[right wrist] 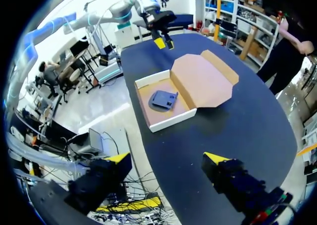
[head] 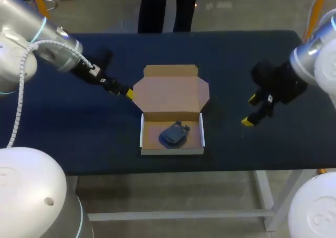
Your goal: Assemble the packaging by folding the flat box into shape, placing the metal phone stand inside, and closing the box properly
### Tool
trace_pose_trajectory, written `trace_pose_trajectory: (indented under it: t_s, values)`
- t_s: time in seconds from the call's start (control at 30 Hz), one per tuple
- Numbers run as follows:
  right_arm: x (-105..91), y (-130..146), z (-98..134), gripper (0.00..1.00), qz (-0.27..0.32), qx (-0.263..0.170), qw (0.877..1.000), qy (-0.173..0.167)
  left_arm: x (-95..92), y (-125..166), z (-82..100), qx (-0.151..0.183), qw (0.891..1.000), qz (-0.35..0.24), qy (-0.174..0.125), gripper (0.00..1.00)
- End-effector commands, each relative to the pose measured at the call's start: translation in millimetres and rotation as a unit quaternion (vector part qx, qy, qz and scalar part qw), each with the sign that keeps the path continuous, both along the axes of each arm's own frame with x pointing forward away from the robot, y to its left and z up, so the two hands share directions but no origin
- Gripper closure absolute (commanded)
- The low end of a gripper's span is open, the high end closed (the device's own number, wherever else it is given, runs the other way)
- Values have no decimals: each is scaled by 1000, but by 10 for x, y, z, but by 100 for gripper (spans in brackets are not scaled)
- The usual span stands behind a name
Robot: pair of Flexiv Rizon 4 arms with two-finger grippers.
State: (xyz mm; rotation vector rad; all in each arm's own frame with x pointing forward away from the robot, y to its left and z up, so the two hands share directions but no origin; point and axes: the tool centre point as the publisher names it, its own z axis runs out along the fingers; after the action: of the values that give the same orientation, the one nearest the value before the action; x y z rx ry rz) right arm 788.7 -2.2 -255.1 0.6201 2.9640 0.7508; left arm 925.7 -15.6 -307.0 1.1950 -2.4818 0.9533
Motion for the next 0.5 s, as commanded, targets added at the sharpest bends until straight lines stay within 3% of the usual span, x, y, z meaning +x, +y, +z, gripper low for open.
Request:
trace_pose_trajectory:
  t_s: [0.03,0.5]
  values:
    - [101,57,127,0,20,-18,999,28,182,40,-120,-17,1000,-8,9,0]
    - [401,224,346,0,74,-56,995,38,595,123,-351,-74,997,-5,15,0]
